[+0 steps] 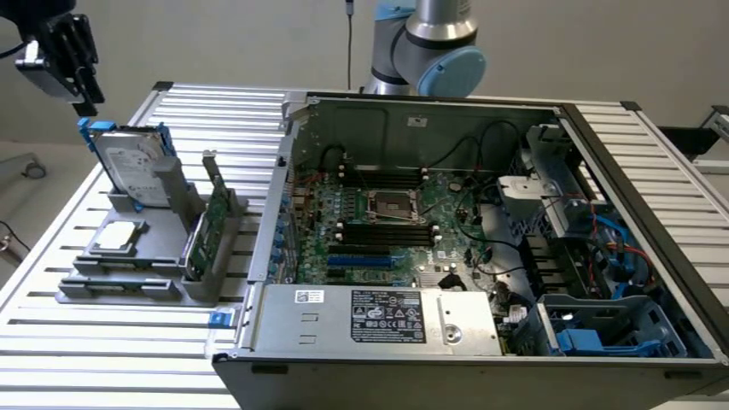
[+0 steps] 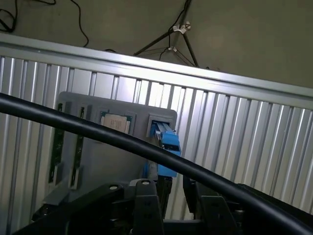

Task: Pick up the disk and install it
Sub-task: 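Pick up the disk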

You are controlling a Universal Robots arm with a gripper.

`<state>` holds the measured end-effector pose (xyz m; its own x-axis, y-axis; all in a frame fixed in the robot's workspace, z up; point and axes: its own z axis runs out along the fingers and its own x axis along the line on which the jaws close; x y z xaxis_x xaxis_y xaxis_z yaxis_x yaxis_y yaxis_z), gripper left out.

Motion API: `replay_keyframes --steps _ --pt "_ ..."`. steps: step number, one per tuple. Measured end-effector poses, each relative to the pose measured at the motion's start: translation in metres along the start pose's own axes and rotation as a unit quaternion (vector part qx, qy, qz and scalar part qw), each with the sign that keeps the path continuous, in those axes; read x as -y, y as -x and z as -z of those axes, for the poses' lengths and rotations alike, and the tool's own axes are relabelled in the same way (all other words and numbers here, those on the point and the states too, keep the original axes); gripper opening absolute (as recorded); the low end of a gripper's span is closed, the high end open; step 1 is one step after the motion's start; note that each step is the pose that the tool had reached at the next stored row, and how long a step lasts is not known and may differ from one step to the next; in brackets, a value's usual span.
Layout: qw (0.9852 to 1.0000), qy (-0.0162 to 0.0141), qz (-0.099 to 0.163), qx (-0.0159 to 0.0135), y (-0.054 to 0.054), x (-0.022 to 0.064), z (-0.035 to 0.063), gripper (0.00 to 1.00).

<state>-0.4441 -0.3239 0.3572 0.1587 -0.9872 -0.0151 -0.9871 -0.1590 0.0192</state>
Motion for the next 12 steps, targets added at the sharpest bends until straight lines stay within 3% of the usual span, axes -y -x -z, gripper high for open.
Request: replay_keyframes --steps 1,3,4,12 --pt "1.0 0.0 -0.001 0.0 0.0 0.0 -0.001 0.42" --pt "1.0 0.0 -0.005 0.0001 0.0 0.0001 -0.0039 0.42" --pt "1.0 -0.0001 -0.009 0.0002 0.0 0.0001 -0.0057 0.48" --pt "0.9992 -0.0006 -0.041 0.0007 0.0 0.0005 -0.0202 0.48"
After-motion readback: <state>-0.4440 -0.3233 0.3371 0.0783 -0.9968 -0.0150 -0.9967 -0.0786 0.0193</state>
